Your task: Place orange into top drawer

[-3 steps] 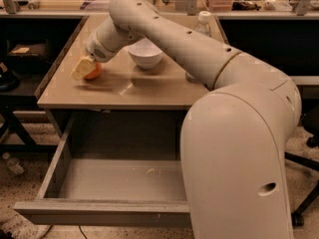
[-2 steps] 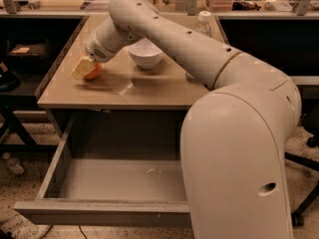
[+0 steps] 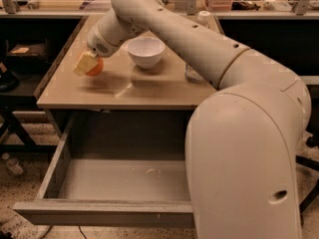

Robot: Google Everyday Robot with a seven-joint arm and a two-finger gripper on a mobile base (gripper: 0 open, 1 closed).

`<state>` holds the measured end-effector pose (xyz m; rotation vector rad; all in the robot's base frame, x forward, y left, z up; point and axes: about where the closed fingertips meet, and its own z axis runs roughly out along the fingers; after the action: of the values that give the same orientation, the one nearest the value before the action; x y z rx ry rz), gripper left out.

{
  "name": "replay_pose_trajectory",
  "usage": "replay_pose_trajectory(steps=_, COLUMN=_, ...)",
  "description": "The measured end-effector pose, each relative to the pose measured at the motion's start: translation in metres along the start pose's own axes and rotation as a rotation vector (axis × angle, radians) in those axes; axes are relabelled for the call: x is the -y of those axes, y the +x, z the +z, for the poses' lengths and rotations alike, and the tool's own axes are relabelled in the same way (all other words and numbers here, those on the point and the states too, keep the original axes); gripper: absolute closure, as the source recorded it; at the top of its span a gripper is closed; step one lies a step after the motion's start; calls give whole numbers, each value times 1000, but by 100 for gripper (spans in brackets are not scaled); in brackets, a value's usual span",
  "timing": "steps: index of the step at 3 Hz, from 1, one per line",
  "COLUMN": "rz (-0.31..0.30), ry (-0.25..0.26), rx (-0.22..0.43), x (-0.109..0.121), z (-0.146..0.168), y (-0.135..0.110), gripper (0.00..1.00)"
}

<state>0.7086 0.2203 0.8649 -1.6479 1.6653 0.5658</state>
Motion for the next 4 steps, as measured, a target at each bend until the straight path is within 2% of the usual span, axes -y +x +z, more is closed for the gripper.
replay_pose_trajectory(steps=1, rz=2, ry=0, rx=10, x=-14, z=-44, y=0, gripper=100)
replay_pose_trajectory(steps=2, rz=37, ry=17, rx=2, x=-37, z=-82, y=9, gripper=100)
replay_pose_trajectory(steps=3, rz=122, ry=29, rx=-22, x=-79, z=-109, y=27, gripper=100)
replay_pose_trajectory(steps=4, rz=199, ry=40, rx=-7, x=-126, z=-124, y=34, gripper=100)
